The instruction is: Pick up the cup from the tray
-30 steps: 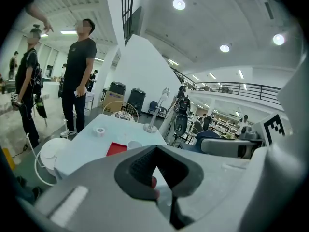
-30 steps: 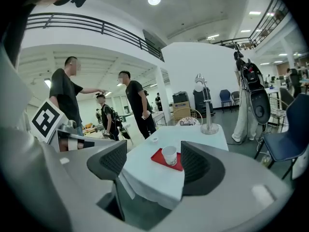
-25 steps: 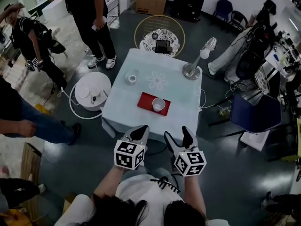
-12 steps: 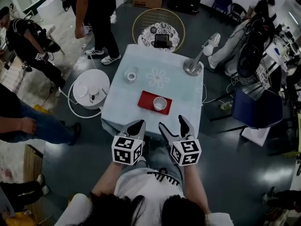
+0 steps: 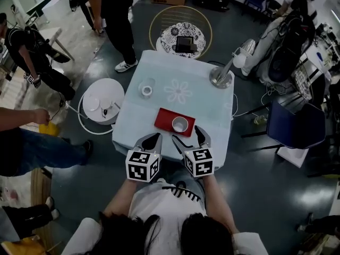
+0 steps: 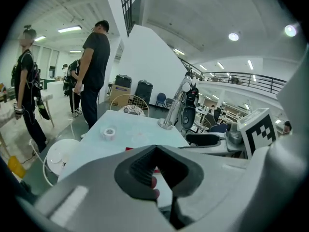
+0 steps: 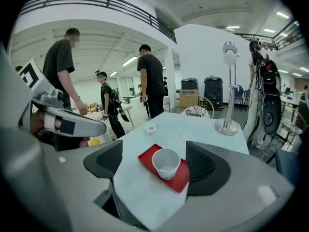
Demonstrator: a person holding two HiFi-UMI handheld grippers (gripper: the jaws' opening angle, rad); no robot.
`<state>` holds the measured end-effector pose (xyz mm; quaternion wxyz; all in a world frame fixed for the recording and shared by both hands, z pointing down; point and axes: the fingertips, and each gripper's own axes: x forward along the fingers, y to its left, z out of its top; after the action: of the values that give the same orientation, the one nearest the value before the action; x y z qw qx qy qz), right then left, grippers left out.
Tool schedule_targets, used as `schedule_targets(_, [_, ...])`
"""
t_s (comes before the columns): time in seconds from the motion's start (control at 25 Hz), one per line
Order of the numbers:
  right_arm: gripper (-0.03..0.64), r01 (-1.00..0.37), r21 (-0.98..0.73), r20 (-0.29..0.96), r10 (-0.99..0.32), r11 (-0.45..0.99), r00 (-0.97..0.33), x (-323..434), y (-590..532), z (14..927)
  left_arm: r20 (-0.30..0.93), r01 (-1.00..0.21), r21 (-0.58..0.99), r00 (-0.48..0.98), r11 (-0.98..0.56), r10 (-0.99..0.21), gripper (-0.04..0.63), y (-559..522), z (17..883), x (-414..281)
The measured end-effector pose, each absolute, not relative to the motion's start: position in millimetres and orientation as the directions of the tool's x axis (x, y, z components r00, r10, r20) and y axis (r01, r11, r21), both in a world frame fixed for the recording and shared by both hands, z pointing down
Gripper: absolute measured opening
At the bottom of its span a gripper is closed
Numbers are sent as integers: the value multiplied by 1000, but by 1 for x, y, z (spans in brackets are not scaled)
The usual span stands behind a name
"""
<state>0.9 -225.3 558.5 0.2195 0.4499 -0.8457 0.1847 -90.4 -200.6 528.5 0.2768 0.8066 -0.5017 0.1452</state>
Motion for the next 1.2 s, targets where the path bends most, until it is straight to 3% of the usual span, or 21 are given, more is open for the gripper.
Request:
schedule_targets(0.44, [448,-851,-97,719,-555,516,-418,-4,-262,645,613,-901,309,433,-303,-661,1,-233,572,-81])
schedule_targets(0.96, [445,-828,-110,791,-456,550,-408,-14,-279,675,653,-899,307,438,-314,-618,1,-249,584,-70])
schedule_targets(1.08, [382,-830,-106,799,-449,548,-399,-12,-280,677,656,-900,306,435,-310,-617,0,-250,585,-69])
schedule_targets(1.2, [376,-824,-120,794,-445,554,-415,-12,-281,675,655,-900,309,437,-309,-617,0,-252,585,-69])
